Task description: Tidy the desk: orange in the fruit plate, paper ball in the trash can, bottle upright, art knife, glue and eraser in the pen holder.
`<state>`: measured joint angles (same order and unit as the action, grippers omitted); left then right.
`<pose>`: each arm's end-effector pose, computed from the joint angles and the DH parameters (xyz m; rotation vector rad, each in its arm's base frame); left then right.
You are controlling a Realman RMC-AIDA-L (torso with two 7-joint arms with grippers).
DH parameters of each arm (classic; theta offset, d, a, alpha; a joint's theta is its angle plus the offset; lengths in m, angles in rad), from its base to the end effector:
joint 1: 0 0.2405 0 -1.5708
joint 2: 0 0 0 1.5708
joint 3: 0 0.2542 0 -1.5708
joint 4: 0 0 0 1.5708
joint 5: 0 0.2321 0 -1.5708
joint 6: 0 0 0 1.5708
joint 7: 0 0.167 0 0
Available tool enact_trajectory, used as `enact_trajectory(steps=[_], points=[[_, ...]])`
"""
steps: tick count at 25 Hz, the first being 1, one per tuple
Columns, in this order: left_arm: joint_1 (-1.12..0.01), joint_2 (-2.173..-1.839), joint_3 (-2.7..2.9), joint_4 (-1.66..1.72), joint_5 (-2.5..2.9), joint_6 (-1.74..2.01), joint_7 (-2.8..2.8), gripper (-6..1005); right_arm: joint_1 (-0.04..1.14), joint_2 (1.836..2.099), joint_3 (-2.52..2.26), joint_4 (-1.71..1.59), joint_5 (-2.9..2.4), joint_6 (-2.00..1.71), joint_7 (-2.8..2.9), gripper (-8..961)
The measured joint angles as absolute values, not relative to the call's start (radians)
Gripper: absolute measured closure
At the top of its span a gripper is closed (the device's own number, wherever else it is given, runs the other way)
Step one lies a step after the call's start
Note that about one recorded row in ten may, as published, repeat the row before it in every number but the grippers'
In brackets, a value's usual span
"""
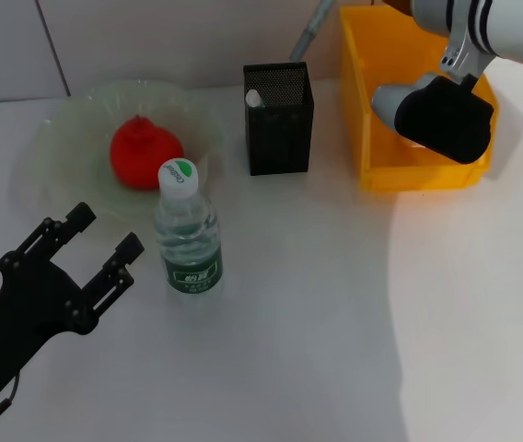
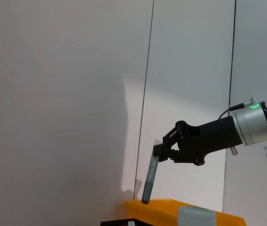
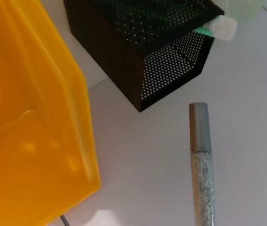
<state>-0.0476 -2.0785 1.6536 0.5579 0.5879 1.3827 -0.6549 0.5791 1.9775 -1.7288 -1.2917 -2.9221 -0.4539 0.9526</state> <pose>-0.2878 0.2608 -0.0542 -2.1195 -0.4459 -1.0932 0.1193 0.4853 0.0064 -1.4635 -1.6948 -1.0778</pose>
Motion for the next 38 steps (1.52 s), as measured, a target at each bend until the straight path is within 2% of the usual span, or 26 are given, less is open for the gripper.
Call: enact_trajectory(steps=[8,27,38], points=[[-0.048,-2.078,1.654,0.555,0.581,1.385,-0.655,306,0.597,1.977,-1.747,-1.237,-2.922,-0.402,0.935,833],[-0.059,-2.079,1.646,0.533,0.577,1.388,-0.657,305,0.637,1.998,-1.791,-1.114,-2.921,-0.264,0.910,834],[-0.069,-2.077,1.645,0.531,0.577,1.388,-0.671,305,0.606,1.986,-1.803,-1.095,-2.919,-0.193,0.916,834]])
